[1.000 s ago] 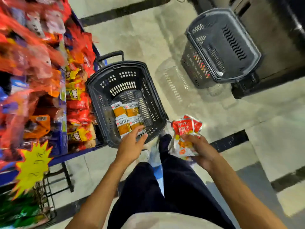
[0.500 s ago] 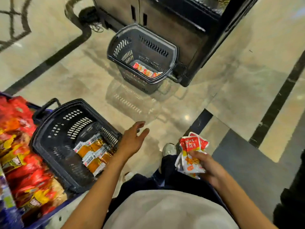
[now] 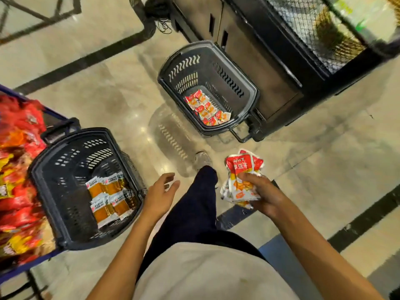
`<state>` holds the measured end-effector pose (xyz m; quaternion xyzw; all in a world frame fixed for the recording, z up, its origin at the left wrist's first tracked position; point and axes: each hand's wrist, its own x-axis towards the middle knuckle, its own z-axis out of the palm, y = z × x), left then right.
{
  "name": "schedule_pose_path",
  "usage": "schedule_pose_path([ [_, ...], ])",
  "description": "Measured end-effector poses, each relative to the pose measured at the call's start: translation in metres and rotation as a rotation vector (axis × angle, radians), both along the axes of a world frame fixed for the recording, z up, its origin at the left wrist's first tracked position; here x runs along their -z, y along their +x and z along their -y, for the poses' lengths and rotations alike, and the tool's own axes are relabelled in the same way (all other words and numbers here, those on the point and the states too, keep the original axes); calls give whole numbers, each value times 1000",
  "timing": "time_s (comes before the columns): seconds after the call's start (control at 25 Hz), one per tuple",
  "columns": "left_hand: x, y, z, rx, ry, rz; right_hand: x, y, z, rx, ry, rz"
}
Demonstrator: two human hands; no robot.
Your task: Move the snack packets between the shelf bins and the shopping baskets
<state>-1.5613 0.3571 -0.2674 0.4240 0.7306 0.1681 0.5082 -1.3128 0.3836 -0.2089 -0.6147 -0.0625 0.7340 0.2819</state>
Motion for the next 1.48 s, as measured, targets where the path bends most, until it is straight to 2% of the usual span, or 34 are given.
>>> schedule_pose_path([
  [0.2, -5, 59, -140, -91, -39, 62, 18, 9, -144, -200, 14, 112],
  [0.36, -33, 108, -249, -339, -156, 617, 10, 8, -240, -344, 139, 132],
  [0.44, -34, 124, -287, -448, -176, 742, 10, 7, -275, -392, 174, 62],
  [0.72, 0, 152, -357, -856, -119, 800, 53, 0, -361, -341, 94, -80],
  [0.84, 13, 170, -371, -997, -93, 756, 73, 10, -381, -289, -35, -88],
  [1.04, 44, 188, -383, -1102, -84, 622, 99, 26, -411, -112, -104, -109],
  [1.2, 71, 185, -396, -1074, -80, 623, 114, 25, -414, -117, -116, -120],
  [1.36, 89, 168, -417, -1086, -18, 657, 135, 30, -413, 22, -69, 48],
  [1.4, 95, 166, -421, -1091, 12, 641, 142, 31, -411, 105, -129, 45],
  [1.48, 110, 168, -422, -1058, 59, 561, 154, 22, -406, 254, -283, -85],
])
